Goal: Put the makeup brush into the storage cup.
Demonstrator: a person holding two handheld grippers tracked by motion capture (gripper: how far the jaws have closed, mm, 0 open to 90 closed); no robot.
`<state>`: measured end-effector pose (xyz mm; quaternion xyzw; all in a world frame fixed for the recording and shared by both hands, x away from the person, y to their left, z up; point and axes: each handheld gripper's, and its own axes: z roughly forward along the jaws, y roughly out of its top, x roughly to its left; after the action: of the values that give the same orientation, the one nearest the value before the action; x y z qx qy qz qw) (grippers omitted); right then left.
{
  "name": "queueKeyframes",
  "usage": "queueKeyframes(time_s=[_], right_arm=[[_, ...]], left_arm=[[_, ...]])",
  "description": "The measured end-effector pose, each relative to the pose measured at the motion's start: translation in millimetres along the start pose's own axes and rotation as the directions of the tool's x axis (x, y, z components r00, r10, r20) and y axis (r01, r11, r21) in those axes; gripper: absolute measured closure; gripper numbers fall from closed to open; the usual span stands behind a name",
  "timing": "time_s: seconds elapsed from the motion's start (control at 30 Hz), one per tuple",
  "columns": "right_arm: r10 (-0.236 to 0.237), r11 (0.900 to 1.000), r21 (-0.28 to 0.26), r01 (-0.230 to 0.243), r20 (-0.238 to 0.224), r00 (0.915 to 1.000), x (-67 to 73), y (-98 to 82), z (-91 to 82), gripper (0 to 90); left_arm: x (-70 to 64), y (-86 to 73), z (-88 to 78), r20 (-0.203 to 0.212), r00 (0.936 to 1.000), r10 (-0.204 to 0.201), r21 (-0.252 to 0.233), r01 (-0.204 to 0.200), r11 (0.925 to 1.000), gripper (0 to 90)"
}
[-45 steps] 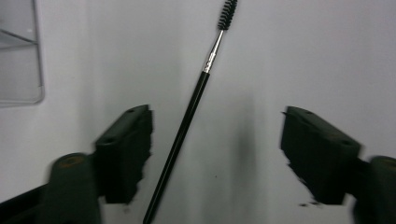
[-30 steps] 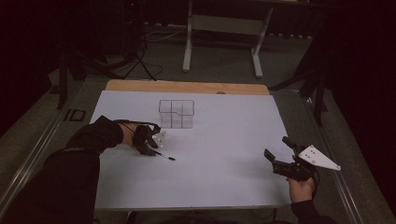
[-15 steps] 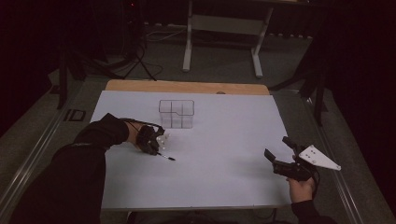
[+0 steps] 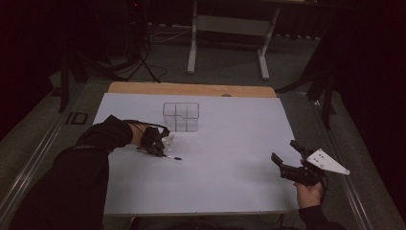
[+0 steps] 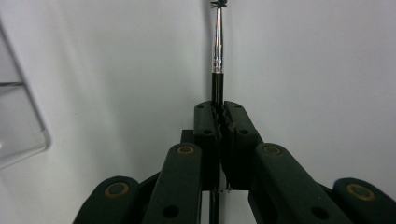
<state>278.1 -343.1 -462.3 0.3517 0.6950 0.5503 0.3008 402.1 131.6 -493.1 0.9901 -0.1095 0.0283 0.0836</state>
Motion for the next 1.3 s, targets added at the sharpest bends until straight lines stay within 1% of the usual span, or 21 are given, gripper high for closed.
queueKeyframes(time_s=[0.13, 0.17, 0.23, 0.27, 0.4, 0.53, 0.63, 0.67, 0.73, 0.77, 0.8, 0.83, 0.93, 1.0, 1.03, 1.1, 1.17, 1.2, 1.23, 1.27, 1.3], right_arm=[[-0.002, 1.0, -0.001, 0.002, 0.0, 1.0, 0.2, 0.2, 0.1, 11.9], [-0.003, 1.0, 0.0, 0.003, 0.0, 1.0, 0.3, 0.2, 0.2, 11.9], [-0.006, 1.0, 0.001, 0.006, 0.001, 1.0, 0.4, 0.2, 0.6, 11.9], [-0.006, 1.0, 0.002, 0.006, 0.001, 1.0, 0.5, 0.2, 0.7, 11.9], [-0.007, 1.0, 0.001, 0.007, 0.003, 1.0, 0.5, 0.4, 0.5, 11.9], [-0.007, 1.0, 0.003, 0.007, 0.004, 1.0, 0.6, 0.4, 0.7, 11.9], [-0.007, 1.0, 0.004, 0.007, 0.002, 1.0, 1.3, 0.6, 0.8, 11.9], [-0.006, 1.0, 0.004, 0.006, 0.001, 1.0, 1.4, 0.7, 0.8, 11.9], [-0.006, 1.0, 0.004, 0.006, 0.002, 1.0, 1.6, 0.8, 0.4, 11.9], [-0.006, 1.0, 0.003, 0.006, 0.002, 1.0, 1.5, 0.7, 0.2, 11.9], [-0.005, 1.0, 0.004, 0.005, 0.002, 1.0, 1.2, 0.6, 0.3, 11.9], [-0.006, 1.0, 0.004, 0.006, 0.002, 1.0, 1.0, 0.5, 0.5, 11.9], [-0.005, 1.0, 0.005, 0.005, 0.002, 1.0, 1.7, 0.7, 0.4, 11.9], [-0.008, 1.0, 0.006, 0.008, 0.001, 1.0, 2.0, 0.7, 0.7, 11.9], [-0.008, 1.0, 0.007, 0.008, -0.002, 1.0, 2.1, 0.7, 0.9, 11.9], [-0.012, 1.0, 0.009, 0.012, -0.002, 0.9999, 2.2, 0.4, 1.5, 11.9], [-0.012, 1.0, 0.009, 0.012, -0.002, 0.9999, 2.3, 0.5, 1.5, 11.9], [-0.011, 1.0, 0.009, 0.011, -0.002, 0.9999, 2.3, 0.5, 1.5, 11.9], [-0.011, 1.0, 0.009, 0.011, -0.002, 0.9999, 2.3, 0.4, 1.4, 11.9], [-0.012, 1.0, 0.009, 0.012, -0.003, 0.9999, 2.3, 0.4, 1.4, 11.9], [-0.011, 1.0, 0.009, 0.011, -0.003, 0.9999, 2.3, 0.5, 1.4, 11.9]], left_arm=[[-0.5, -2.6, -10.2, -0.003, 0.9996, -0.027, -0.051, 0.027, 0.9984, 85.2], [-0.7, -3.9, -13.1, 0.012, 0.9995, -0.03, -0.079, 0.03, 0.9964, 85.2], [-0.9, -4.3, -16.5, 0.01, 0.9984, -0.055, -0.091, 0.056, 0.9943, 85.5], [-1.2, -5.1, -18.8, 0.018, 0.9976, -0.067, -0.109, 0.068, 0.9917, 85.5], [-2.7, -7.5, -29.4, -0.001, 0.9945, -0.105, -0.173, 0.103, 0.9795, 85.6], [-4.1, -9.2, -41.8, -0.011, 0.9879, -0.154, -0.227, 0.148, 0.9625, 85.6], [-5.5, -10.0, -49.1, -0.016, 0.9804, -0.196, -0.281, 0.184, 0.942, 85.6], [-5.2, -10.2, -51.5, -0.014, 0.9757, -0.219, -0.292, 0.205, 0.9341, 85.6], [-6.2, -11.1, -55.5, -0.027, 0.972, -0.234, -0.326, 0.212, 0.9213, 85.6], [-6.6, -11.6, -57.2, -0.016, 0.9688, -0.247, -0.345, 0.227, 0.9108, 85.6], [-7.0, -11.9, -59.0, -0.019, 0.9671, -0.254, -0.357, 0.23, 0.9052, 85.6], [-7.7, -12.5, -60.4, -0.021, 0.9621, -0.272, -0.379, 0.244, 0.8927, 85.6], [-10.5, -14.1, -61.4, -0.015, 0.9541, -0.299, -0.422, 0.265, 0.8669, 85.6], [-12.7, -14.4, -60.5, -0.02, 0.9516, -0.307, -0.43, 0.269, 0.8618, 85.5], [-13.3, -14.7, -60.0, -0.009, 0.9499, -0.312, -0.438, 0.277, 0.8552, 85.6], [-14.6, -14.5, -59.3, -0.024, 0.9464, -0.322, -0.442, 0.279, 0.8526, 85.6], [-15.5, -14.8, -59.6, -0.022, 0.9406, -0.339, -0.46, 0.292, 0.8388, 85.6], [-15.8, -15.3, -60.1, -0.013, 0.9386, -0.345, -0.483, 0.296, 0.824, 85.6], [-15.9, -15.5, -60.8, -0.012, 0.935, -0.354, -0.495, 0.302, 0.8148, 85.6], [-15.9, -15.7, -61.4, -0.011, 0.9282, -0.372, -0.51, 0.315, 0.8006, 85.6], [-16.1, -15.8, -61.6, -0.004, 0.9269, -0.375, -0.521, 0.318, 0.7919, 85.6]])
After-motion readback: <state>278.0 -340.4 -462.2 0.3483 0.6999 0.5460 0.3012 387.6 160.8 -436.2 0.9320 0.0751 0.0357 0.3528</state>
